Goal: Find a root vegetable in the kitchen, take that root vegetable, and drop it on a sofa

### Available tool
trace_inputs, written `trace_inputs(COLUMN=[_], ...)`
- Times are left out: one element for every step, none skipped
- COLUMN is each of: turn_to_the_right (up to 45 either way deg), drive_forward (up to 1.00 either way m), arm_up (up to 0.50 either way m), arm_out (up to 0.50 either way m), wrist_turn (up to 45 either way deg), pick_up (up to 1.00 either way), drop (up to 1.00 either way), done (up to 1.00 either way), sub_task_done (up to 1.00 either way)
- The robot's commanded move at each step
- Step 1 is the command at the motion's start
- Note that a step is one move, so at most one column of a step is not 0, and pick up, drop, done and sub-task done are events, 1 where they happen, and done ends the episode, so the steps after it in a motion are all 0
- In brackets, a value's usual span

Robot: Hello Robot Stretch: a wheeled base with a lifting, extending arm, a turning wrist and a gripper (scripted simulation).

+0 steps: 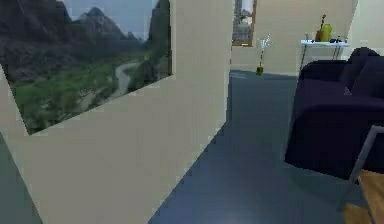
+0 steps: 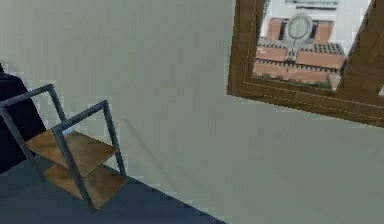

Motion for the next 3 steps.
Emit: trace_inputs(turn_to_the_right=[24.0, 0.0, -6.0], drive_forward=[0.0, 0.3, 0.0], arm_up=[0.0, 0.0, 0.0], arm_out=[0.0, 0.0, 0.0], wrist_turn=[0.0, 0.0, 0.0], pick_up=[0.0, 0.0, 0.0], drop=[0.0, 0.0, 0.0], done=[0.0, 0.0, 0.0], sub_task_done=[0.0, 0.0, 0.0])
